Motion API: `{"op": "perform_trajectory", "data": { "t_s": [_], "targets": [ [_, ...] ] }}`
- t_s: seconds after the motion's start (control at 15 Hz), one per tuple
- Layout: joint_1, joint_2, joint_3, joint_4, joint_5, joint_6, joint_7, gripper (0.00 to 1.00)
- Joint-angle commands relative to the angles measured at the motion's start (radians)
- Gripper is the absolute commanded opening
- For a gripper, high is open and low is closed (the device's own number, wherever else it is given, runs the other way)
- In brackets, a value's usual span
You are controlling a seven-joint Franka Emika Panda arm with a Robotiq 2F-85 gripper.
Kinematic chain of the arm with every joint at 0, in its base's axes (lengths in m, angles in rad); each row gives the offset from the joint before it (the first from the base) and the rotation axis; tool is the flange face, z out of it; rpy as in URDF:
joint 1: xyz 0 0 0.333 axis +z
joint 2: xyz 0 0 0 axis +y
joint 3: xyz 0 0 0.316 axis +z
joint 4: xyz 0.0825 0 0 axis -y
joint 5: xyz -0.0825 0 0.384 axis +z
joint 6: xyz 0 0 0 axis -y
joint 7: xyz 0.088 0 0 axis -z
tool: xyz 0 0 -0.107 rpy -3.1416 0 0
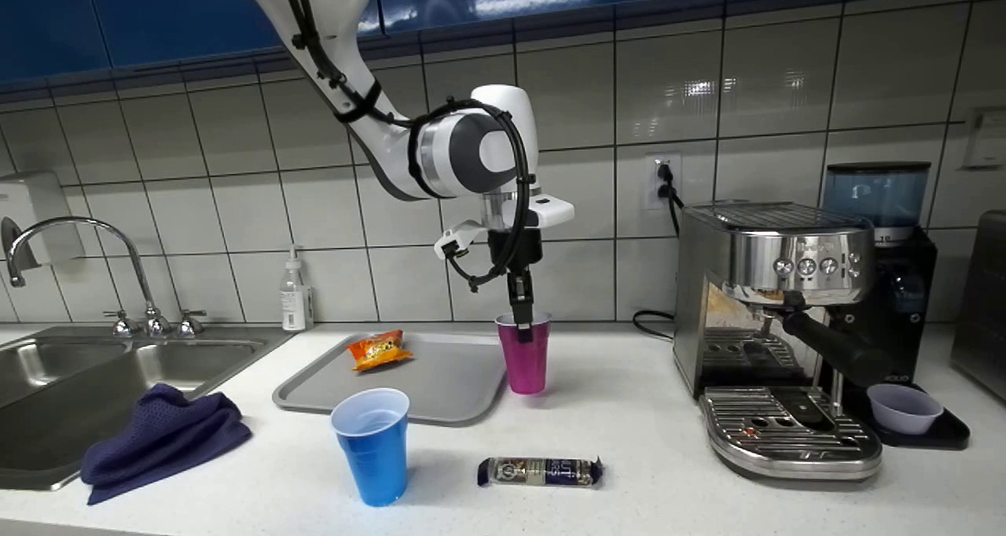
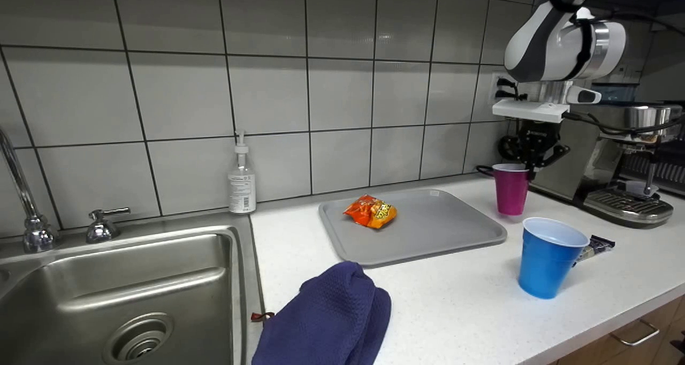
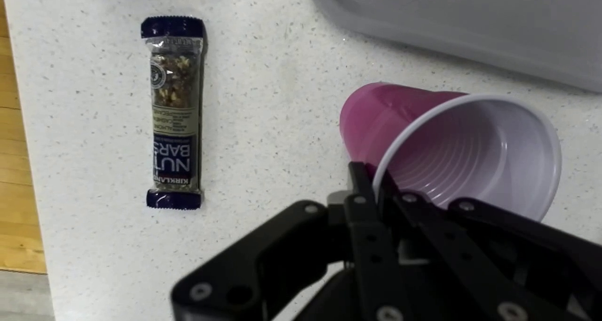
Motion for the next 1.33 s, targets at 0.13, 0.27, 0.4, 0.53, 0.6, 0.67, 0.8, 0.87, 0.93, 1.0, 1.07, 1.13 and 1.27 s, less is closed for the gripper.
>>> {"op": "perform_trajectory", "data": {
  "t_s": [0.13, 0.27, 0.4, 0.53, 0.6, 0.67, 0.8, 0.87, 0.93, 1.0, 1.07, 1.13, 1.27],
  "targets": [
    [-0.007, 0.009, 0.011, -0.014, 0.037, 0.040, 0.017, 0.01],
    [-0.005, 0.016, 0.009, -0.018, 0.045, 0.059, 0.025, 0.01],
    [-0.006, 0.021, 0.007, -0.024, 0.050, 0.074, 0.023, 0.01],
    [-0.009, 0.024, 0.008, -0.028, 0.056, 0.080, 0.016, 0.01],
    [-0.009, 0.027, 0.007, -0.029, 0.058, 0.083, 0.016, 0.01],
    [-0.009, 0.028, 0.007, -0.030, 0.061, 0.082, 0.016, 0.01],
    [-0.010, 0.028, 0.006, -0.033, 0.064, 0.078, 0.016, 0.04],
    [-0.011, 0.025, 0.006, -0.035, 0.065, 0.076, 0.014, 0.30],
    [-0.013, 0.022, 0.006, -0.035, 0.065, 0.070, 0.010, 0.31],
    [-0.011, 0.018, 0.004, -0.037, 0.060, 0.068, 0.012, 0.38],
    [-0.011, 0.012, 0.003, -0.038, 0.059, 0.065, 0.011, 0.44],
    [-0.009, 0.004, 0.002, -0.040, 0.056, 0.061, 0.010, 0.53],
    [-0.007, -0.014, 0.004, -0.047, 0.055, 0.060, 0.002, 0.66]
  ]
}}
